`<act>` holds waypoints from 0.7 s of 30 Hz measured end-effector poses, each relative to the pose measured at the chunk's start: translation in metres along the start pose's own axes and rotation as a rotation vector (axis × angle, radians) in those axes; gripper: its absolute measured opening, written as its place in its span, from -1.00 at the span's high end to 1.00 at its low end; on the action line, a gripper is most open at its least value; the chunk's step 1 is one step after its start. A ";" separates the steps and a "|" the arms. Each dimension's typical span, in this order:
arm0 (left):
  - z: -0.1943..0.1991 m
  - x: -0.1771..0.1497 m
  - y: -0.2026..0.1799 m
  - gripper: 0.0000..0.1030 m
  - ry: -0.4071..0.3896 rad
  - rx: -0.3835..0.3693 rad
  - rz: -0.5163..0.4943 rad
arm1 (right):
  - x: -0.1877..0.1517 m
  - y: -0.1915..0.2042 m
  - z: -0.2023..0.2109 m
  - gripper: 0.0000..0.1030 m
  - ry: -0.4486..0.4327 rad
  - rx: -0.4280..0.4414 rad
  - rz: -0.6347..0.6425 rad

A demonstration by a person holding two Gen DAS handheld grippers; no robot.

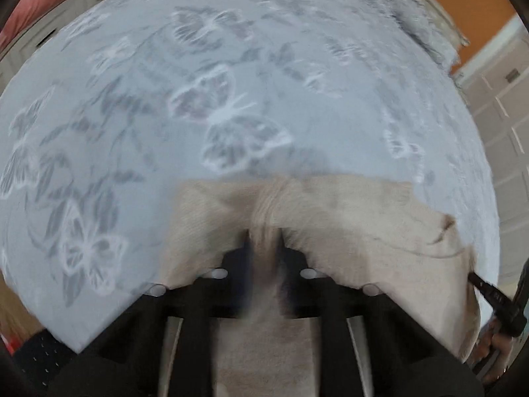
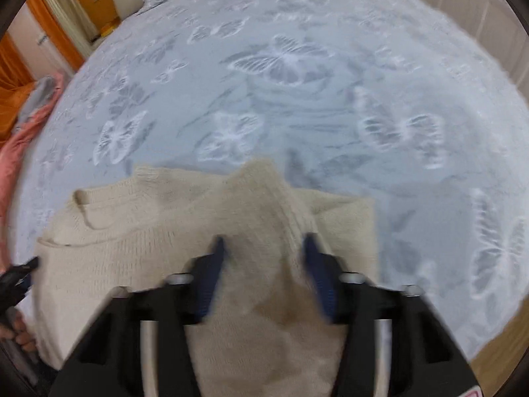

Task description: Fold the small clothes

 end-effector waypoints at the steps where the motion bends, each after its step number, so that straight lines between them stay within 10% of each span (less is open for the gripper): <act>1: 0.014 0.009 -0.004 0.81 -0.051 -0.017 -0.010 | 0.004 0.002 0.010 0.90 -0.036 0.031 -0.007; 6: 0.016 0.036 0.005 0.81 -0.089 0.012 -0.013 | 0.029 -0.030 0.073 0.92 -0.241 0.103 -0.138; 11: -0.038 0.025 0.023 0.78 -0.027 0.092 -0.006 | 0.008 -0.077 -0.014 0.92 -0.003 -0.007 -0.214; 18: 0.023 0.018 0.003 0.39 -0.099 0.170 -0.099 | 0.015 -0.053 0.051 0.68 -0.174 -0.094 -0.165; 21: 0.058 -0.007 -0.020 0.15 -0.135 0.094 -0.110 | -0.004 0.008 0.081 0.68 -0.205 0.031 -0.036</act>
Point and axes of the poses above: each gripper's, at about its wrist camera, not at the fingertips, and z roughly against the way its jaws point, y to its left, x to its top, the point moved 7 cm from there along -z, roughly the way its jaws point, and after that the axes turned 1 degree about -y, right-handed, at the moved point
